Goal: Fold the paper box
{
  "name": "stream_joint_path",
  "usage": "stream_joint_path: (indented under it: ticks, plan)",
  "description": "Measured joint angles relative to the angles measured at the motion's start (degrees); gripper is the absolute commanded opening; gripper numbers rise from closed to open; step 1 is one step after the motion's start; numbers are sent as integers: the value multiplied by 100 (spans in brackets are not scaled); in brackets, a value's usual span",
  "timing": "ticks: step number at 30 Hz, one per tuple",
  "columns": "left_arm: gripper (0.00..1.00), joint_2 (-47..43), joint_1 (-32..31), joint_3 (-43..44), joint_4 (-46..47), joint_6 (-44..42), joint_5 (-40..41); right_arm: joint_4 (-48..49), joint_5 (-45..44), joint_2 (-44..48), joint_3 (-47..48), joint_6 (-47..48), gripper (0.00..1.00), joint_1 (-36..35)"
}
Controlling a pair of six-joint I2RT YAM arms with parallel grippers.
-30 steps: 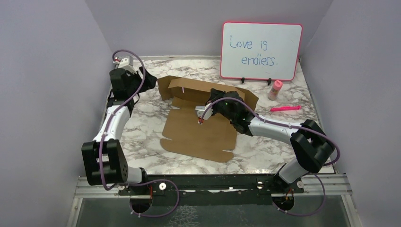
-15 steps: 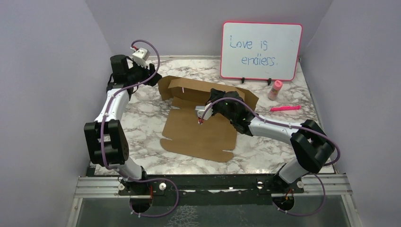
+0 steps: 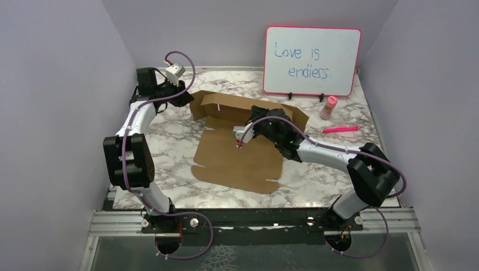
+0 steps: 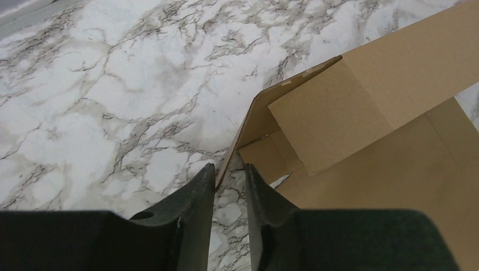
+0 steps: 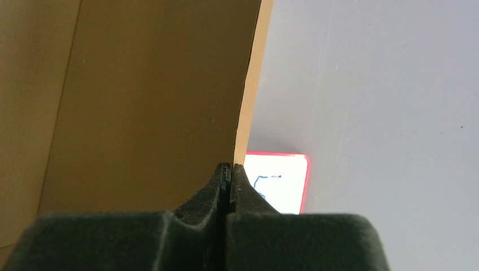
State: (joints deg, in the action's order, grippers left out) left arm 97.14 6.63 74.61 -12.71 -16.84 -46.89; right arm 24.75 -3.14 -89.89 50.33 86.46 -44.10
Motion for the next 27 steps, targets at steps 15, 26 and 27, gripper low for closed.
stream_joint_path:
  ticks: [15,26,27]
  plan:
    - [11,-675,-70,-39,-243,422,17,-85,17,-39,118,2,1,-11]
    - [51,-935,-105,-155,-374,474,1060,-111,28,-48,170,0,1,-11]
    - [52,-887,-105,-87,-376,439,1121,-116,31,-48,170,0,1,-11]
